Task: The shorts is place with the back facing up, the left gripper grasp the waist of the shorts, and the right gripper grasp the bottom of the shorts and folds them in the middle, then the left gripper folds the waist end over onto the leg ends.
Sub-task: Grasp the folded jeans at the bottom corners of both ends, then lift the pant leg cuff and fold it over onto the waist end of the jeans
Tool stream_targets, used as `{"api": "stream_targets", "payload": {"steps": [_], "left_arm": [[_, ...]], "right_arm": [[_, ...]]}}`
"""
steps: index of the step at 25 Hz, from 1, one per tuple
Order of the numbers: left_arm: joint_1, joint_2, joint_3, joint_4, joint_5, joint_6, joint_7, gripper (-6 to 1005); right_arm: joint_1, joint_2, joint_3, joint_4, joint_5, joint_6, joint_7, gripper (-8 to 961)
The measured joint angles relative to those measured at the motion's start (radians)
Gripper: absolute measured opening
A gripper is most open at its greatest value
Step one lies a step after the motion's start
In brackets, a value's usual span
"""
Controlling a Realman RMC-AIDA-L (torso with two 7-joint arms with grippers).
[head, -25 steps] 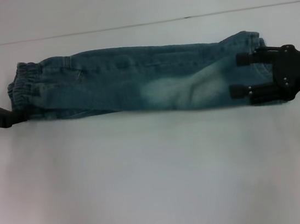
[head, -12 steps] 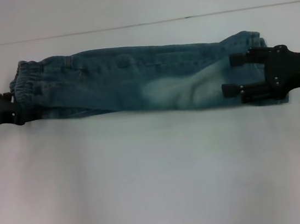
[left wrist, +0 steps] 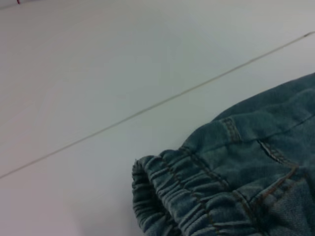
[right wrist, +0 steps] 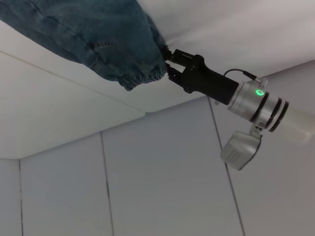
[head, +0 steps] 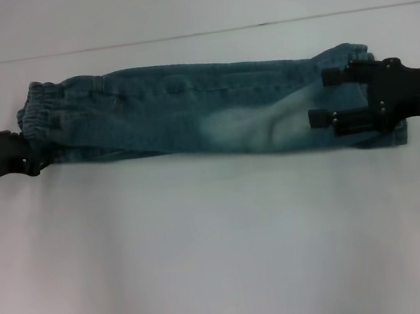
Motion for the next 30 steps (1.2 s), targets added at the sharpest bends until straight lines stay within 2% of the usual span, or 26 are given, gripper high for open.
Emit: {"api": "stream_targets", "payload": {"steps": [3,13,20,24,27,30], "left_arm": [[0.004,0.000,-0.006,-0.001,-0.021,-0.001,0.024,446],[0.025,-0.004,-0.012,-0.005,-0.120,0.008,0.143,235],[0.027,-0.006,-0.015,-0.002,-0.136,0.025,0.162,17],[0.038,-0.007,-0.020,0.015,-0.180,0.058,0.181,17],[0.053,-0.010,-0.034,0.053,-0.220,0.116,0.195,17],[0.069,-0.015,-0.052,0.102,-0.278,0.209,0.208,17]], "right_arm": [[0.003,0.002,-0.001,0.001,0.000,0.010,0.000,924],[0.007,0.003,-0.002,0.007,0.000,0.030,0.000,922],[0.008,0.021,-0.002,0.009,0.001,0.091,0.011,921],[0.009,0.039,-0.001,0.009,0.002,0.144,-0.001,920],[0.008,0.067,0.003,0.013,0.006,0.197,-0.062,920],[0.014,0.096,0.003,0.051,0.037,0.275,-0.138,758]]}}
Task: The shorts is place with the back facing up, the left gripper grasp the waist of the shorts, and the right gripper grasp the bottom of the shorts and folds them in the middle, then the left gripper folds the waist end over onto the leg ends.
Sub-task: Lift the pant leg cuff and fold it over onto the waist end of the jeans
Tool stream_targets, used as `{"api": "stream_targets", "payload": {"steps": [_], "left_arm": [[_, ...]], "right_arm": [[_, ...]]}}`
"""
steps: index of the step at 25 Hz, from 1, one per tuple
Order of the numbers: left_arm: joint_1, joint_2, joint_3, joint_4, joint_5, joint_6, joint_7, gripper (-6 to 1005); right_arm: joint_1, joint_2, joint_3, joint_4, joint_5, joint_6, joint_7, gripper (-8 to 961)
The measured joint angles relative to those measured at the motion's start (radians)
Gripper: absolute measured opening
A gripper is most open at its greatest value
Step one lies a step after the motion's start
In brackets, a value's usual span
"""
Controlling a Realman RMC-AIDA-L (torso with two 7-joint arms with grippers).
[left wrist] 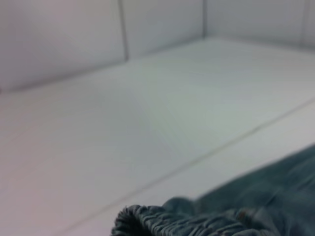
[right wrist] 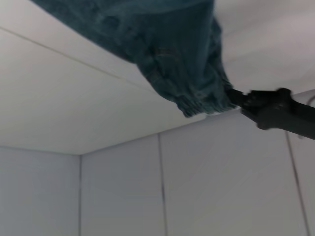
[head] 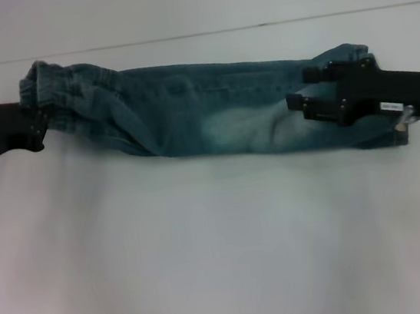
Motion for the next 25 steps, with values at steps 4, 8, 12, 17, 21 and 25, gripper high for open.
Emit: {"api": "stream_targets", "payload": {"steps": [4,8,12,17,21,25], "left_arm": [[0.005,-0.001,-0.013,0.056,-0.067,0.117,0.003,17],[-0.007,0.000,-0.016,0.095,-0.131,0.207,-0.004,17],[-0.033,-0.001,-0.002,0.121,-0.200,0.247,-0.035,17],[-0.088,-0.005,0.065,0.131,-0.209,0.252,-0.076,16],[-0.123,-0.012,0.102,0.131,-0.210,0.250,-0.079,16],[-0.148,-0.012,0.126,0.132,-0.211,0.251,-0.088,16]], "right_arm": [[0.041,0.006,-0.001,0.178,0.152,0.145,-0.169,567],[0.080,0.010,0.002,0.356,0.382,0.248,-0.462,391],[0.121,0.017,0.004,0.503,0.556,0.264,-0.708,262],[0.166,0.023,0.010,0.586,0.605,0.281,-0.799,156],[0.213,0.028,0.026,0.647,0.603,0.293,-0.829,71],[0.259,0.032,0.021,0.703,0.591,0.307,-0.848,23]]}}
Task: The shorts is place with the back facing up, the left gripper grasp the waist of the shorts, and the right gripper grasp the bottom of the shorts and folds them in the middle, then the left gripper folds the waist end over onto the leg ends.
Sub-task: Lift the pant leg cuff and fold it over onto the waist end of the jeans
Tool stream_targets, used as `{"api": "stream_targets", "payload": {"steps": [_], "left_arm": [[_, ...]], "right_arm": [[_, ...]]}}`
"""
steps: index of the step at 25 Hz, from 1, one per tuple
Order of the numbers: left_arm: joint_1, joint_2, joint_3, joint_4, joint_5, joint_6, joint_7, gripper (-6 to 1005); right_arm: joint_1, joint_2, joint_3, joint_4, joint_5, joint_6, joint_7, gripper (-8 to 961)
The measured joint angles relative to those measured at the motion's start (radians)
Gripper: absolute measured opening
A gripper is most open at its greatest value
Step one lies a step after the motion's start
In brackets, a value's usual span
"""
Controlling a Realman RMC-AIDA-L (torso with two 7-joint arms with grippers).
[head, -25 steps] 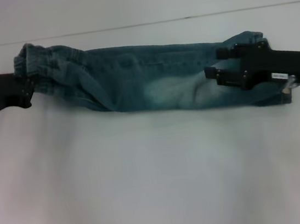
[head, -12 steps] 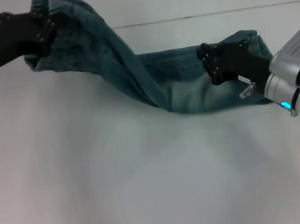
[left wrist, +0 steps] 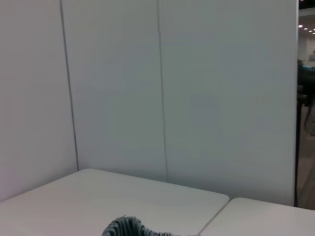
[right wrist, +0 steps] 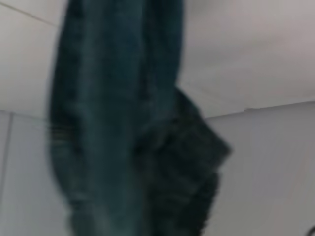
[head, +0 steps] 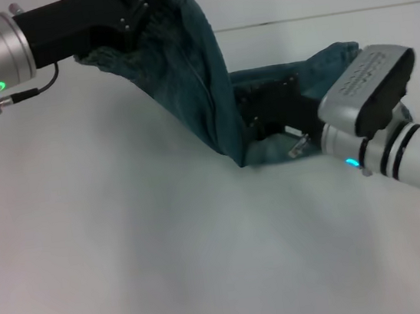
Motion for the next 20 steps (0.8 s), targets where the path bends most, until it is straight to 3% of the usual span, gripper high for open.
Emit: {"api": "stream_targets", "payload": {"steps": [8,20], "left_arm": [[-0.034,0.004,0.009,0.004,-0.001,0.038,-0.010,16],[-0.039,0.005,0.011,0.019,0.007,0.051,-0.019,16]], "right_arm": [[0.080,0.000,0.078,0.095,-0.141,0.008,-0.022,-2],[0.112,0.000,0.523,0.203,-0.698,0.103,-0.038,-1]]}}
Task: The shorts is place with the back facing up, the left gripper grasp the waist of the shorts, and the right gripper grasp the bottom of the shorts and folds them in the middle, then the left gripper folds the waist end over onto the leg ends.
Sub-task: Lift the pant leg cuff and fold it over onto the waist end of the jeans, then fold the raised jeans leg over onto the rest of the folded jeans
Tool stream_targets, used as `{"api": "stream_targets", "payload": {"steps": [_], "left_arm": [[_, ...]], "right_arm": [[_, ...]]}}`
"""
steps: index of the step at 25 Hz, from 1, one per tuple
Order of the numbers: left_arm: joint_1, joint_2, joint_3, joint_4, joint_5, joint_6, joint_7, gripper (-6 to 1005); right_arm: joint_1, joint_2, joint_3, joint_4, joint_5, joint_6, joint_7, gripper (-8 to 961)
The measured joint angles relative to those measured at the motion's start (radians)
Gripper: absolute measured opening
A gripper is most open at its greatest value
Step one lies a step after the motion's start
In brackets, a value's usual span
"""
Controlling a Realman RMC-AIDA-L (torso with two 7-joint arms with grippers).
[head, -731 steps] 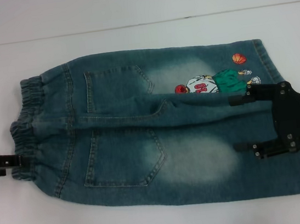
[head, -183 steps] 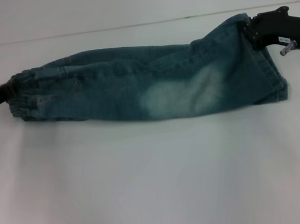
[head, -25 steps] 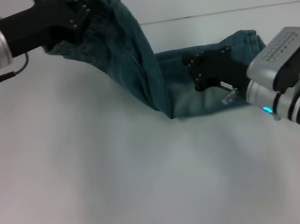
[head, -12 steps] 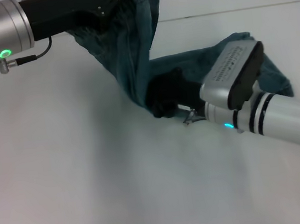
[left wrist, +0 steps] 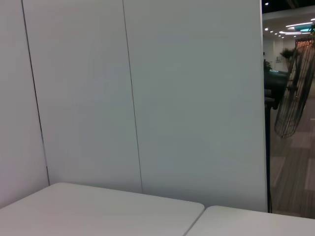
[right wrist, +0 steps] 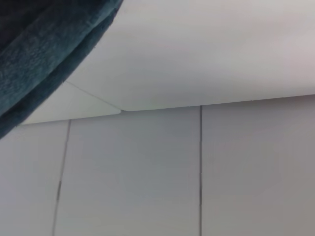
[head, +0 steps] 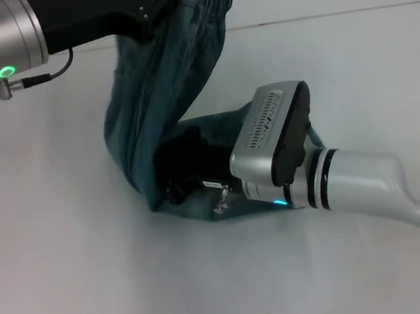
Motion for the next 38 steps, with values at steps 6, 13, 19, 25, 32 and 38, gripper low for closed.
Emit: {"api": "stream_targets", "payload": {"steps": [6,13,19,25,32,38], "left_arm": [[0.012,-0.002,0.013,-0.003,0.002,0.001,0.006,19],[0.042,-0.006,0.041,-0.012,0.003,0.002,0.008,25],[0.063,-0.014,0.127,-0.050,-0.027,0.000,0.028,31],[0.045,-0.017,0.268,-0.186,-0.105,-0.071,0.111,37],[-0.012,-0.020,0.376,-0.342,-0.133,-0.252,0.114,43],[0.007,-0.021,0.402,-0.353,-0.177,-0.246,0.120,189]], "right_arm": [[-0.068,-0.012,0.070,-0.028,-0.058,-0.006,-0.006,-1],[-0.217,-0.023,0.171,-0.154,-0.055,-0.180,0.005,5],[-0.320,-0.027,0.419,-0.253,-0.051,-0.409,0.041,11],[-0.342,-0.034,0.643,-0.282,-0.050,-0.493,0.061,16],[-0.342,-0.035,0.677,-0.293,-0.051,-0.514,0.073,23],[-0.344,-0.039,0.701,-0.294,-0.053,-0.515,0.089,28]]}}
